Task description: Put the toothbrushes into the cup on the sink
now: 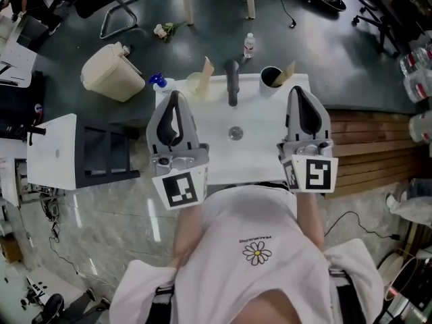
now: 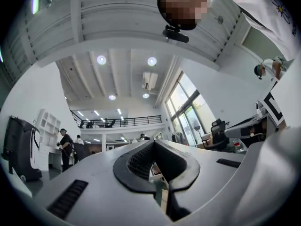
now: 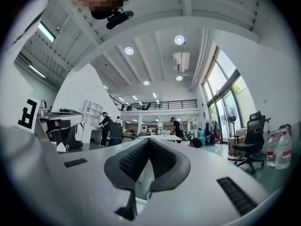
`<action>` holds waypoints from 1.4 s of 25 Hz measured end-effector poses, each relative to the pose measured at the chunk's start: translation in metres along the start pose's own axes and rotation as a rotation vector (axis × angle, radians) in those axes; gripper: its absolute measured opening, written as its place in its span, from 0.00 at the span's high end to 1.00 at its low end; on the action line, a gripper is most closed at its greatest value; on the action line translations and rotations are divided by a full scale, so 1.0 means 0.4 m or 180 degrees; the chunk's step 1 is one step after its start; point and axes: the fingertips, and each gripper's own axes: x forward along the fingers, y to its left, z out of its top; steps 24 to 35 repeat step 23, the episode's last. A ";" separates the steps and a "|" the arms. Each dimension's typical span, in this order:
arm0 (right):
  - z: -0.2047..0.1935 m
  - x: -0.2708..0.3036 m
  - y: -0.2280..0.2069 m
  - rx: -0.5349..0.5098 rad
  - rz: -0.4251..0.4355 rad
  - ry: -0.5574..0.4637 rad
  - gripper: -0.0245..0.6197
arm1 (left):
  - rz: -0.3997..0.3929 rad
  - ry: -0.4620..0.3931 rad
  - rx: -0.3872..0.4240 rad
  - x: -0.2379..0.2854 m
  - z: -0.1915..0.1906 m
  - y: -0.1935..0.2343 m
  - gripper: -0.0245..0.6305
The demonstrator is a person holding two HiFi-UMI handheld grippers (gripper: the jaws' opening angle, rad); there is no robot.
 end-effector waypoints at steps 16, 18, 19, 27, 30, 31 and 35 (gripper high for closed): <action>-0.019 -0.014 -0.011 0.0028 -0.0040 0.0069 0.94 | -0.0017 0.0005 -0.0055 -0.003 -0.004 -0.005 0.94; -0.020 -0.015 -0.012 0.0029 -0.0042 0.0076 0.94 | -0.0023 0.0012 -0.0035 -0.003 -0.007 -0.009 0.94; -0.021 -0.017 -0.014 0.0030 -0.0046 0.0079 0.94 | -0.0030 0.0014 -0.0033 -0.002 -0.008 -0.011 0.94; -0.024 -0.022 -0.018 0.0042 -0.0057 0.0092 0.94 | -0.0047 0.0023 -0.0056 -0.002 -0.013 -0.019 0.94; -0.024 -0.022 -0.018 0.0042 -0.0057 0.0092 0.94 | -0.0047 0.0023 -0.0056 -0.002 -0.013 -0.019 0.94; -0.024 -0.022 -0.018 0.0042 -0.0057 0.0092 0.94 | -0.0047 0.0023 -0.0056 -0.002 -0.013 -0.019 0.94; -0.024 -0.022 -0.018 0.0042 -0.0057 0.0092 0.94 | -0.0047 0.0023 -0.0056 -0.002 -0.013 -0.019 0.94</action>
